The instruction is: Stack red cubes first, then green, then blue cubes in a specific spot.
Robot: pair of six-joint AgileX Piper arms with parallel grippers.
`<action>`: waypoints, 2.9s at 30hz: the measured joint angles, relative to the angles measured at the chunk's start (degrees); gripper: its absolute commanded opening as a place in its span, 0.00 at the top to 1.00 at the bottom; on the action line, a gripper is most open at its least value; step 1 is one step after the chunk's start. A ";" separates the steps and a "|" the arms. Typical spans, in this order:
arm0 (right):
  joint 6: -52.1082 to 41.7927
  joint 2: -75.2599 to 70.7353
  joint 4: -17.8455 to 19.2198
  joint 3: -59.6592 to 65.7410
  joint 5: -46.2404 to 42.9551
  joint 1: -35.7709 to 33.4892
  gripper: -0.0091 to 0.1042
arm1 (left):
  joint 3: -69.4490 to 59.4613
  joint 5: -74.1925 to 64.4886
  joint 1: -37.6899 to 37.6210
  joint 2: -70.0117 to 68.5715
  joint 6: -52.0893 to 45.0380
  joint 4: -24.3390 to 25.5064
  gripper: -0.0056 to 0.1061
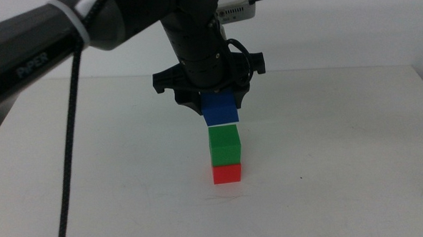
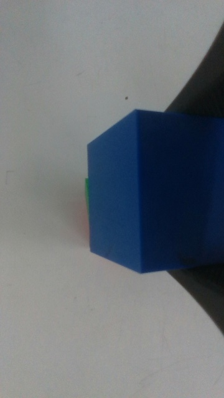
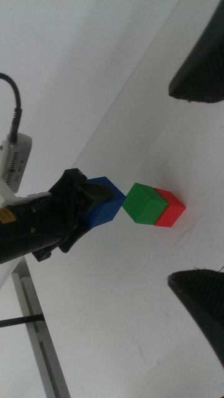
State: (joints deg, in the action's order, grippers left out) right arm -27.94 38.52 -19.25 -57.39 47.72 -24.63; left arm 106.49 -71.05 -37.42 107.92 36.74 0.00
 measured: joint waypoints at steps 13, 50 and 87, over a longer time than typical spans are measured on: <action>0.00 0.00 0.00 0.00 0.04 0.00 0.09 | 0.29 -0.11 0.00 3.42 1.12 1.22 0.68; 0.00 0.00 0.00 0.00 0.04 0.00 0.09 | 0.71 0.01 0.00 7.33 -1.37 -0.73 0.34; 0.00 0.00 0.00 0.00 0.04 0.00 0.09 | -0.81 -1.15 0.35 -21.71 -13.19 9.26 0.11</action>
State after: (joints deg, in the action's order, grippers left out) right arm -27.94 38.52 -19.25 -57.39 47.76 -24.63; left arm 105.68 -72.20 -37.06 86.21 23.54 9.26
